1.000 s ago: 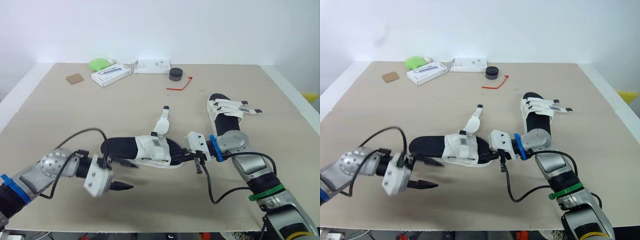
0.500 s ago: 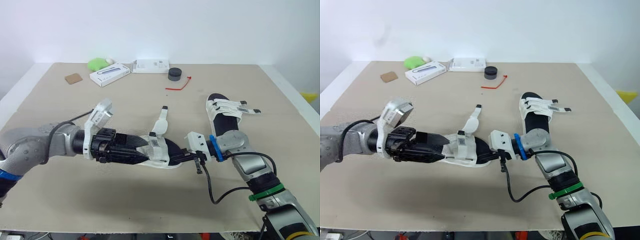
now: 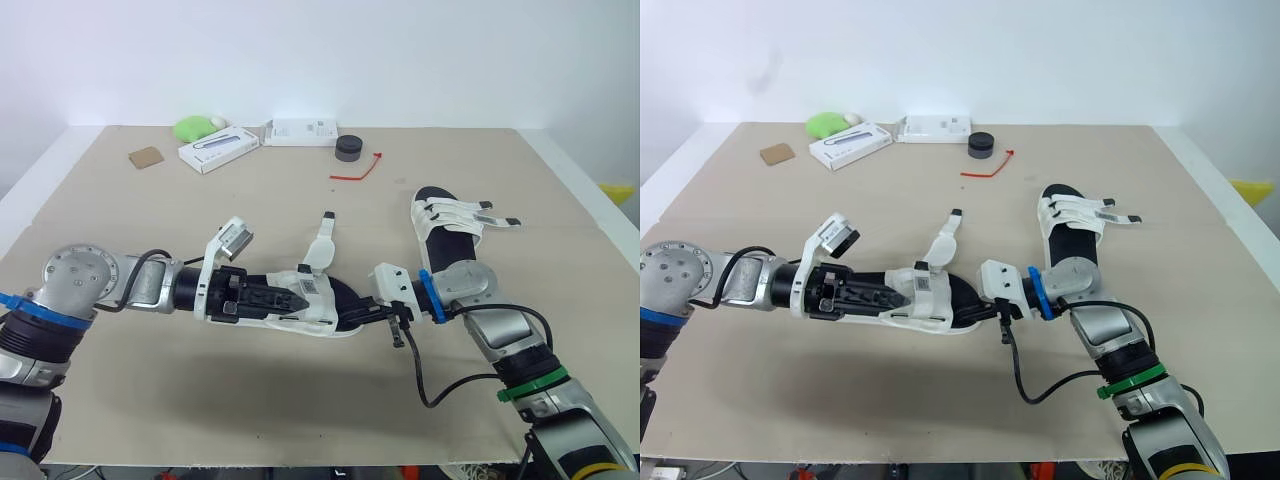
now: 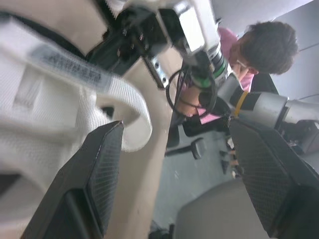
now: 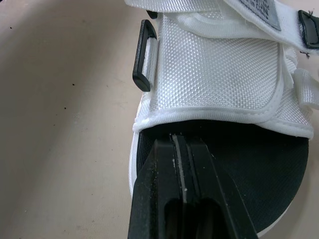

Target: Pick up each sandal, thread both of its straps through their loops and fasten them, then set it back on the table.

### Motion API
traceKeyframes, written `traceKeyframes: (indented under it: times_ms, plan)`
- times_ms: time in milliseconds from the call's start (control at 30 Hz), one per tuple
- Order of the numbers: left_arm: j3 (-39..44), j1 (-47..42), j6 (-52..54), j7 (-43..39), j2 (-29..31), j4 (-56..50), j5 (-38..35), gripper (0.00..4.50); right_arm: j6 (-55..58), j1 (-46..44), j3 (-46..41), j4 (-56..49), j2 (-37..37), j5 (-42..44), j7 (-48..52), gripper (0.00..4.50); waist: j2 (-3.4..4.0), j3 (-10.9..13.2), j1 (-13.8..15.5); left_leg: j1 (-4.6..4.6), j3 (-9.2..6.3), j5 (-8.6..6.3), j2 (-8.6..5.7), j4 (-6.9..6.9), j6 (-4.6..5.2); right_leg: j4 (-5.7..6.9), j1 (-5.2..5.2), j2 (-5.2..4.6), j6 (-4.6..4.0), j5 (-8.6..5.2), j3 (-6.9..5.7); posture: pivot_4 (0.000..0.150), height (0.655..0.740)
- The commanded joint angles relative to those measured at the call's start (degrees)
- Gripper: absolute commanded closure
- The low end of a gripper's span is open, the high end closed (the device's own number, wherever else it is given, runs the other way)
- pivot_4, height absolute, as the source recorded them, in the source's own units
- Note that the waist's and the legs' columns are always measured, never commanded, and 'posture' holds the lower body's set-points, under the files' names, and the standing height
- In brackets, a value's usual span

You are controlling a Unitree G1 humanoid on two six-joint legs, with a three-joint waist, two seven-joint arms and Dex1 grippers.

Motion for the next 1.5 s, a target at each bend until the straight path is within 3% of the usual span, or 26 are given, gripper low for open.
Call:
traceKeyframes:
  times_ms: [33, 433, 867, 1500]
  plan:
    - [3.18, -1.07, 2.69, 1.66, -1.05, 1.23, -1.72, 1.05, -0.23, -0.03, -0.56, -1.17, -0.48, -0.13, -0.31, 4.50, 0.00, 0.00, 0.01, 0.00, 0.00, 0.01, -0.01, 0.00, -0.02, 0.00, 0.00, -0.01, 0.00, 0.00, 0.00, 0.150, 0.7400]
    - [5.16, -4.78, 5.57, 8.81, -9.50, 7.40, 2.10, 1.05, -0.66, -0.47, -0.43, -0.42, -0.05, -0.26, -0.54, 4.50, 0.00, 0.00, 0.02, -0.01, -0.06, 0.12, -0.07, 0.00, -0.25, 0.01, 0.01, -0.07, 0.02, 0.05, -0.01, 0.150, 0.7400]
    - [8.45, -11.51, 8.49, 18.22, -20.36, 20.83, 0.39, 1.05, -0.47, 0.22, -0.46, -1.15, 0.11, -0.30, -1.45, 4.50, -0.01, -0.01, 0.02, -0.08, -0.24, 0.27, -0.27, 0.00, -0.50, 0.01, 0.04, -0.30, 0.09, 0.14, -0.14, 0.150, 0.7400]
    - [17.17, -13.32, 8.19, 28.96, -30.96, 29.08, 8.77, 1.05, -0.24, 0.58, -0.45, -2.17, -0.37, -0.22, -1.95, 4.50, -0.03, -0.02, 0.01, -0.10, -0.32, 0.41, -0.41, 0.00, -0.74, 0.00, 0.08, -0.43, -0.02, 0.37, -0.20, 0.150, 0.7400]
